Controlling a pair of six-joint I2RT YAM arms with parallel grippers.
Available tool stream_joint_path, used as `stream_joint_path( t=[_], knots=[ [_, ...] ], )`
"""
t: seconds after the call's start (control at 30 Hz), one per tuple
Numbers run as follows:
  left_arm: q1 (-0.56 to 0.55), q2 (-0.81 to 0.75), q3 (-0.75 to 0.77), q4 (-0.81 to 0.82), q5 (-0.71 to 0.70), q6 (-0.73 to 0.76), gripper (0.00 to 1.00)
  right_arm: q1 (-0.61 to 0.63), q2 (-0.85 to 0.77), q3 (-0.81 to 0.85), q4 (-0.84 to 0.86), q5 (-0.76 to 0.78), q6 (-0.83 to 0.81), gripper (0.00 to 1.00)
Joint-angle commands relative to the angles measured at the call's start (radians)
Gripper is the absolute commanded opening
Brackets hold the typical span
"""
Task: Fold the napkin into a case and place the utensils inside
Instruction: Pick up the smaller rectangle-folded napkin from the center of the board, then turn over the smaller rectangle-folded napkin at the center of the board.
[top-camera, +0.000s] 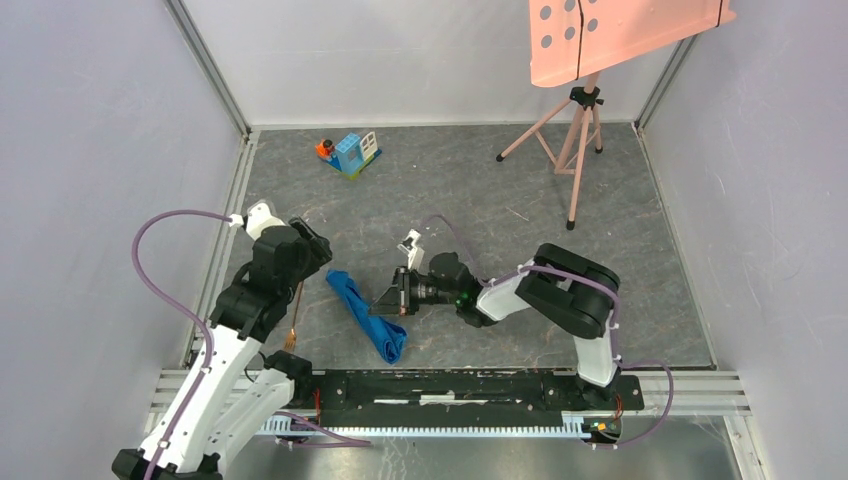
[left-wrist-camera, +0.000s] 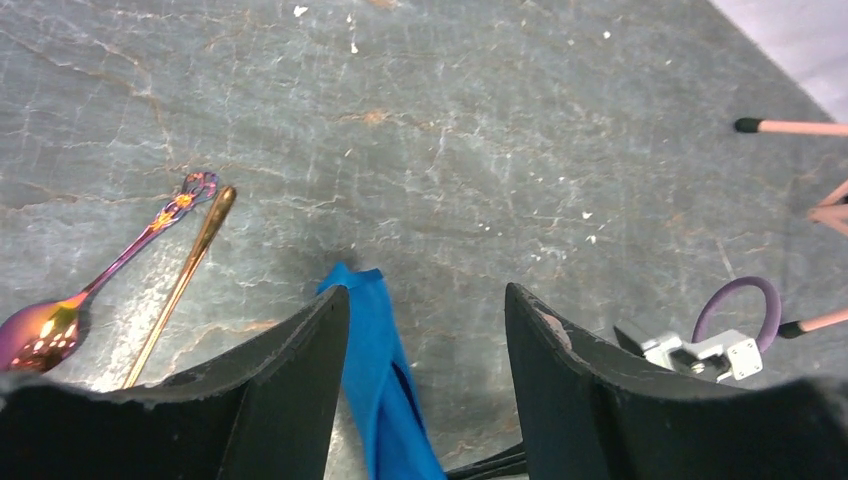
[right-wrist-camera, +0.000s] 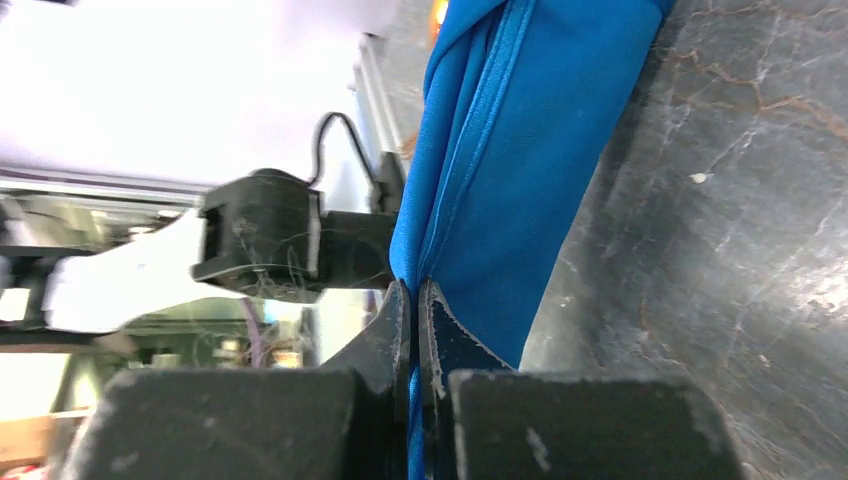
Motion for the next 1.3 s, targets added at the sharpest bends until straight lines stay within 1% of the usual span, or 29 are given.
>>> stream_joint_path(
  t=[0.0, 0.03, 0.2, 0.4, 0.63, 0.8, 0.9, 0.97, 1.07, 1.1, 1.13, 1.17, 1.2, 1.23, 1.27],
  knots=[
    [0.001, 0.021, 0.022, -0.043, -0.004, 0.055, 0.64, -0.055, 0.096, -0.088, 0.604, -0.098, 0.357, 0.00],
    [0.002, 0.029, 0.017, -0.037, 0.005, 0.056, 0.64, -0.065, 0.110, -0.100, 0.653, -0.105, 0.377, 0.00],
    [0.001, 0.058, 0.005, -0.001, 0.040, 0.054, 0.62, -0.120, 0.175, -0.161, 0.756, -0.137, 0.392, 0.00],
    [0.000, 0.094, 0.003, 0.020, 0.060, 0.058, 0.61, -0.164, 0.225, -0.217, 0.824, -0.160, 0.388, 0.00],
    [0.001, 0.119, -0.002, 0.046, 0.092, 0.055, 0.58, -0.194, 0.252, -0.276, 0.861, -0.159, 0.357, 0.00],
    [0.000, 0.154, -0.027, 0.075, 0.149, 0.047, 0.56, -0.237, 0.210, -0.337, 0.825, -0.164, 0.287, 0.05],
    [-0.002, 0.195, -0.039, 0.104, 0.199, 0.044, 0.56, -0.278, 0.200, -0.372, 0.828, -0.191, 0.257, 0.11],
    [-0.007, 0.231, -0.040, 0.131, 0.250, 0.046, 0.55, -0.320, 0.175, -0.406, 0.806, -0.215, 0.209, 0.15],
    [-0.029, 0.315, -0.027, 0.190, 0.347, 0.050, 0.55, -0.404, 0.095, -0.465, 0.701, -0.276, 0.086, 0.27],
    [-0.039, 0.348, -0.022, 0.214, 0.381, 0.047, 0.55, -0.425, 0.062, -0.473, 0.639, -0.308, 0.030, 0.32],
    [-0.047, 0.379, -0.022, 0.253, 0.442, 0.034, 0.55, -0.458, 0.028, -0.483, 0.581, -0.333, -0.013, 0.35],
    [-0.050, 0.416, -0.028, 0.304, 0.501, 0.019, 0.55, -0.487, -0.024, -0.495, 0.501, -0.342, -0.080, 0.41],
    [-0.054, 0.448, -0.035, 0.351, 0.547, -0.004, 0.54, -0.506, -0.078, -0.492, 0.341, -0.344, -0.167, 0.46],
    [-0.059, 0.488, -0.036, 0.400, 0.590, -0.021, 0.51, -0.517, -0.152, -0.460, 0.129, -0.320, -0.342, 0.51],
    [-0.071, 0.526, -0.030, 0.431, 0.613, -0.033, 0.50, -0.508, -0.243, -0.413, -0.162, -0.239, -0.515, 0.55]
  ],
)
